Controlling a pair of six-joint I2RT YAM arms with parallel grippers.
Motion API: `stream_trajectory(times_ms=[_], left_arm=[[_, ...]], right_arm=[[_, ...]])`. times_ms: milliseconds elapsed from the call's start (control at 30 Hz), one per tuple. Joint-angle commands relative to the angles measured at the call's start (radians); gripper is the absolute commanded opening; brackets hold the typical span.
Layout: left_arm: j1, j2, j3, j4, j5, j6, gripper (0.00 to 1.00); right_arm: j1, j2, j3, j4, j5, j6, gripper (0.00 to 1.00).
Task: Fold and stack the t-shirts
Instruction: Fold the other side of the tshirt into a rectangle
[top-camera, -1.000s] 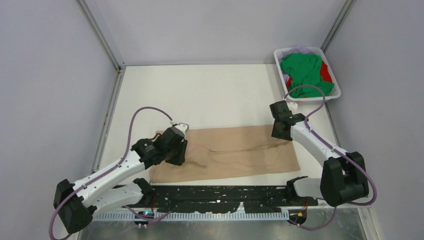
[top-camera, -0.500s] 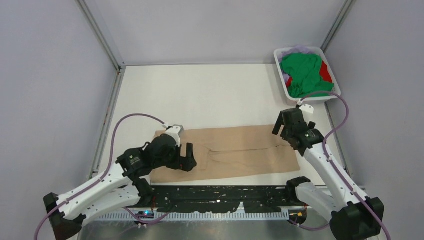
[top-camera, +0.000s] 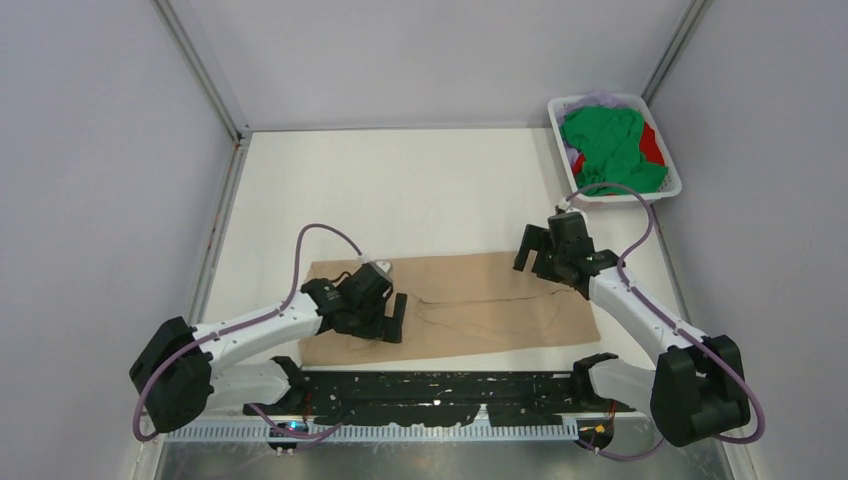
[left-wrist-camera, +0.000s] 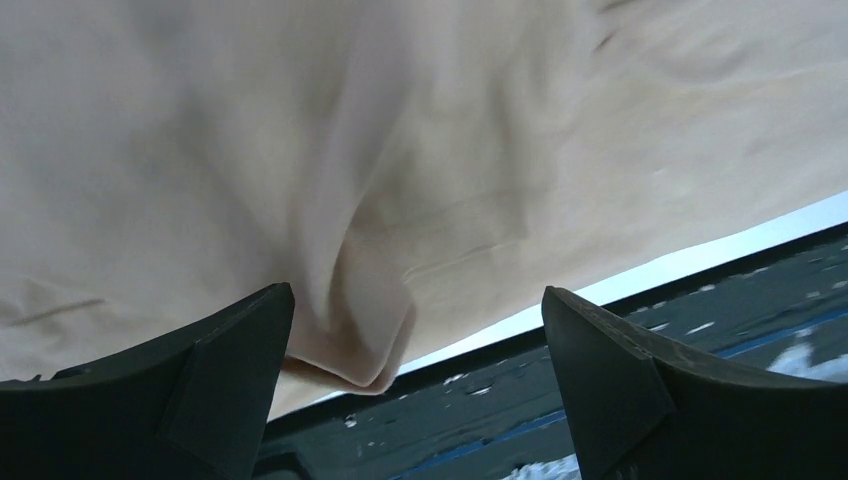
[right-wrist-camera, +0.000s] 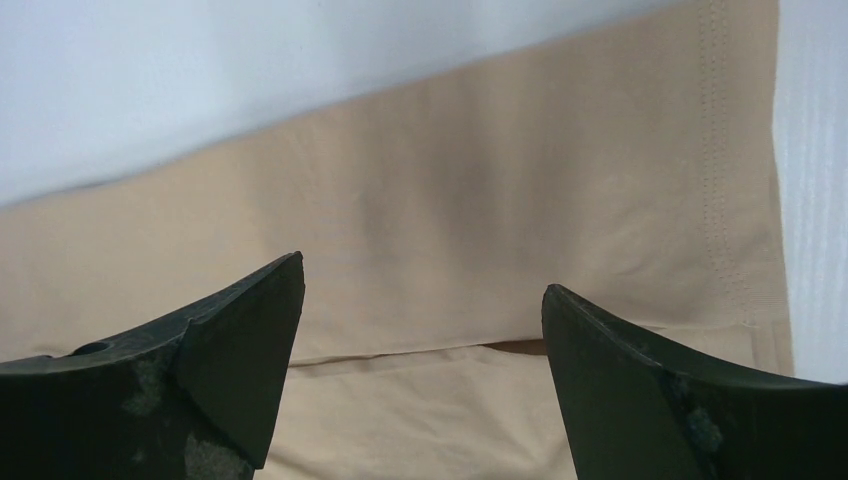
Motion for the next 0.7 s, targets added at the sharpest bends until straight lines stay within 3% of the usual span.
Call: stream_trajectory(times_ms=[0, 200, 367, 500, 667], left_arm=[[0.004, -0.048, -0.108, -0.068, 0.038, -0.061, 1.0], [0.004, -0.195, -0.144, -0.207, 0.053, -0.126, 1.0], [0.004, -0.345, -0.051, -0.301, 0.011, -0.117, 1.0], [0.003, -0.426, -0.061, -0.208, -0.023, -0.087, 1.0], [0.008, -0.323, -0.049, -0.044, -0.003, -0.054, 1.0]], right_arm=[[-0.004, 0.033, -0.009, 0.053, -0.022, -0.026, 0.96], [-0.007, 0.018, -0.011, 0.042, 0.014, -0.035, 0.96], [-0.009, -0.003, -0.011, 0.034, 0.032, -0.044, 0.95], [-0.01, -0.01, -0.011, 0.03, 0.032, -0.049, 0.95], [-0.009, -0.009, -0.012, 0.033, 0.024, -0.05, 0.95]])
